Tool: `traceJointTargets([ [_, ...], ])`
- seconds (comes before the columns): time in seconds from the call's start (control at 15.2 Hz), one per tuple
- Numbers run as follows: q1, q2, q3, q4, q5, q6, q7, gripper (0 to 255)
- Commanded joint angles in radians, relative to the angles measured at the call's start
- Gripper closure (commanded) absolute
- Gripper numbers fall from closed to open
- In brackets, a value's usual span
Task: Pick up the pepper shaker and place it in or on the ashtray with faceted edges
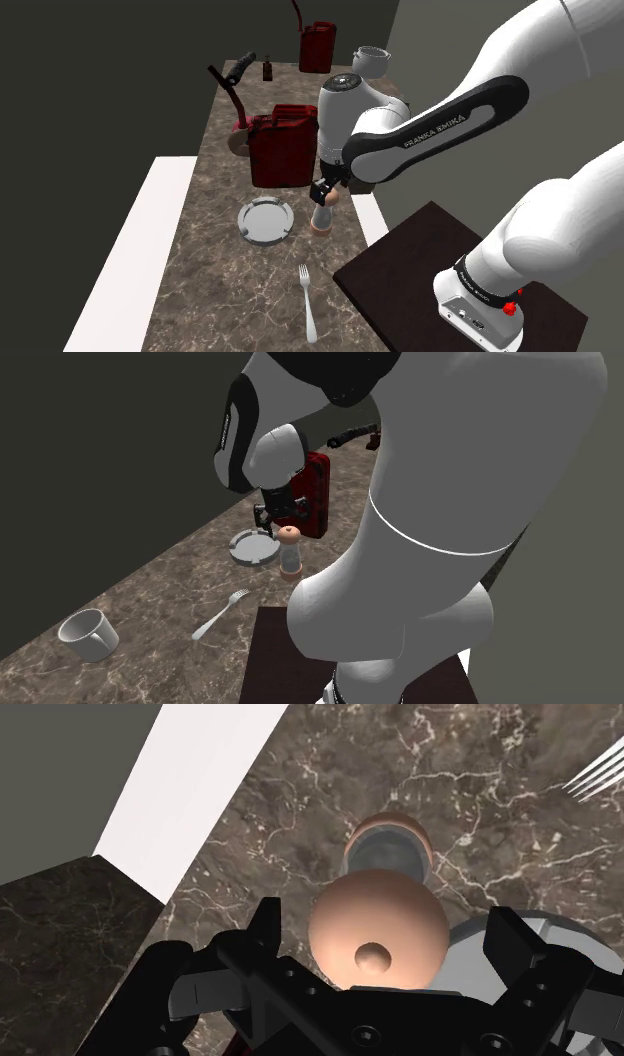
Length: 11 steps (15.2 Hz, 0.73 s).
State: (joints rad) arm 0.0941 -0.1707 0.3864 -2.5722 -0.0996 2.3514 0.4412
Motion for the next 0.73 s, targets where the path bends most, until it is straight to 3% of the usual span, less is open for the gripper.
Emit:
traceJointTargets([
  [0.0,-0.006,0.027,0.003,-0.008,-0.018,0.033,0.014,0],
  [0.66,-0.013,0.057,0.004,-0.019,-0.040,0.072,0.030,0],
])
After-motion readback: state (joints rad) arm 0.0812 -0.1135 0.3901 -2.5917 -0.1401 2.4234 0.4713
